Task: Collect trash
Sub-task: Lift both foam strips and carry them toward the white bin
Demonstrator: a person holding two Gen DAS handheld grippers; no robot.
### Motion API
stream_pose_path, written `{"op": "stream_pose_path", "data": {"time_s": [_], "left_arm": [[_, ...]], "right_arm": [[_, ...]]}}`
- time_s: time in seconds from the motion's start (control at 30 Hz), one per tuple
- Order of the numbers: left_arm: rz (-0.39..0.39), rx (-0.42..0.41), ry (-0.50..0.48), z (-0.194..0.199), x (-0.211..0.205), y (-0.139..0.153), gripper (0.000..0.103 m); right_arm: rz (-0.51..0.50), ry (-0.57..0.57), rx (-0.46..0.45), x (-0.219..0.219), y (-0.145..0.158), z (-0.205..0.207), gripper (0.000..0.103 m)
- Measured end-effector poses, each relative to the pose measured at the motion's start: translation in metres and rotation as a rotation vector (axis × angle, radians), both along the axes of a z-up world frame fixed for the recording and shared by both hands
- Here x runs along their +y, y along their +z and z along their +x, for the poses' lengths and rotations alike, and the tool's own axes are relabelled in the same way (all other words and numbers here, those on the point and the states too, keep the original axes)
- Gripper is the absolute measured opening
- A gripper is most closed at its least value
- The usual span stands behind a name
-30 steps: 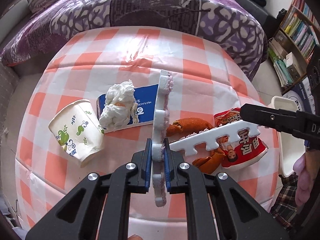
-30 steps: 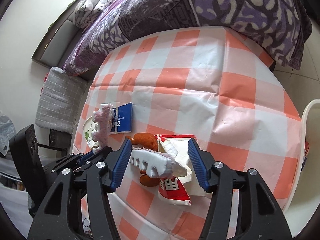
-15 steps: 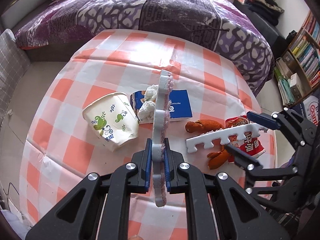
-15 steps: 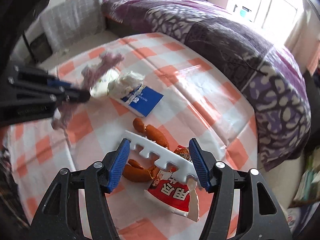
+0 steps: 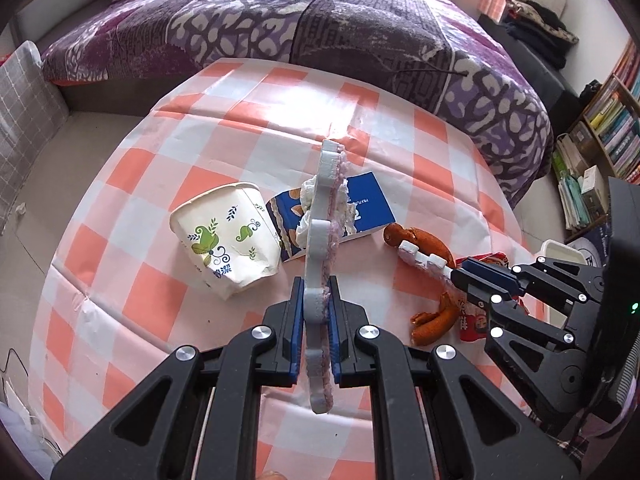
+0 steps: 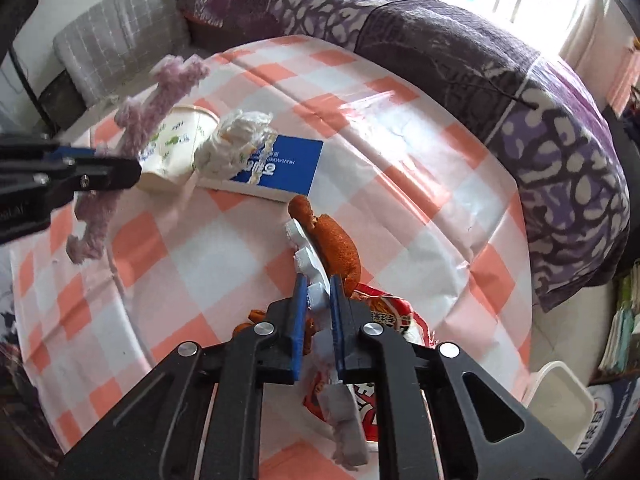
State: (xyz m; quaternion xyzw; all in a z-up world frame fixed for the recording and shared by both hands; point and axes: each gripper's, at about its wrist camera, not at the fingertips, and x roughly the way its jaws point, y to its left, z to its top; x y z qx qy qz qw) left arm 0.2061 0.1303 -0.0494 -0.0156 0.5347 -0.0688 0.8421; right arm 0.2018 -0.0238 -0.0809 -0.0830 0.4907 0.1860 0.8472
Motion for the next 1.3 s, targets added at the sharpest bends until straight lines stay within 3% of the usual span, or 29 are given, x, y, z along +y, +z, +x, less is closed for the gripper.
{"op": "stream_pose_path", "data": {"time_s": [0.17, 0.33, 0.57, 1.0, 1.3], "left_arm": [[-0.019, -0.019, 0.048, 0.001, 0.001, 0.004, 0.011], [-0.033, -0.026, 0.083, 0.001, 0.005, 0.006, 0.011], [-0.069, -0.076, 0.114, 0.000, 0.006, 0.024, 0.011], [-0.080, -0.128, 0.070, -0.014, -0.037, 0.049, 0.011], [-0.079, -0.142, 0.004, -0.028, -0.085, 0.054, 0.011]], "right_arm": [[0.122, -0.066, -0.002, -0.015, 0.016, 0.000, 0.009], [0.154, -0.101, 0.000, -0.023, 0.021, 0.002, 0.009], [0.240, -0.137, -0.096, -0.036, 0.051, -0.007, 0.009], [0.259, -0.204, -0.155, -0.078, 0.078, -0.028, 0.009], [0.265, -0.306, -0.178, -0.132, 0.089, -0.048, 0.009]]}}
